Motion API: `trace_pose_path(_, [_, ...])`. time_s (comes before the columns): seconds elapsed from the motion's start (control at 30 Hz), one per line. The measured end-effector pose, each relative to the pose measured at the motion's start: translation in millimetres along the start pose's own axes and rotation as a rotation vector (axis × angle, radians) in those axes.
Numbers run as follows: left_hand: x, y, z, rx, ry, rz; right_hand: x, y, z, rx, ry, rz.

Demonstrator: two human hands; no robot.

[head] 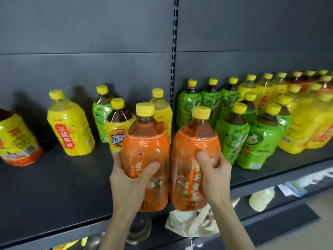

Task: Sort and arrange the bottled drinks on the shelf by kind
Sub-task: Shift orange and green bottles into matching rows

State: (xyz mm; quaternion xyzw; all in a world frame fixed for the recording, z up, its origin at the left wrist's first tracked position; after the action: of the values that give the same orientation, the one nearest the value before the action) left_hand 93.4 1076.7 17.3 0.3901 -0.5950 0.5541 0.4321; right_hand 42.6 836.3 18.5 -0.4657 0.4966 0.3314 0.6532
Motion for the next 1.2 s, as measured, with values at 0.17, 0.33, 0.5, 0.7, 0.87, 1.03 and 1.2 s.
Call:
trace_pose_path(0.17, [6.7,31.4,88.9,-0.105,0.023,-0.037,-21.2,32.4,-96.8,0.147,0.047,-0.001])
trace_pose_path(0.33, [6.3,82.4,197.9,-0.199,0.060,-0.091,-28.3,78.8,-212.1,0.236,0.108,0.057])
trace_pose_path(0.5, [11.0,139.3,321.5,-0.295,0.091,-0.135,-46.5,119.4,-342.2,0.349,0.156,0.075])
trace_pose_path(0.7, [34.9,148.8,427.1,-0.371,0.082,-0.100,-64.8,123.9,-448.5,0.452,0.136,0.064])
trace_pose_path(0.87, [41.6,122.1,505.8,-0.392,0.079,-0.047,-63.7,88.4,-517.2,0.480,0.108,0.042])
trace_pose_path(1.03, [25.3,83.6,589.2,-0.392,0.110,-0.043,-50.7,26.9,-582.9,0.465,0.136,0.026])
trace_pose_path(1.2, [13.5,36.4,666.7,-0.374,0.096,-0.040,-42.7,-46.3,-645.1,0.460,0.172,0.025])
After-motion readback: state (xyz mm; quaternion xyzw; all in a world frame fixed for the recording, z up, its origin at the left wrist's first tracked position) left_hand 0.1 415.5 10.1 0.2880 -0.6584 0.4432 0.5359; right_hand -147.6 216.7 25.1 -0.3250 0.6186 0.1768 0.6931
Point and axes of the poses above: each hand's wrist, its own y-axis away from the middle knuckle, its own z-axis out of the palm, x = y × z, the point moved 10 cm from there along -y, towards the middle knuckle, and after that the axes turned 13 degrees about -x, right-handed, at the moved point
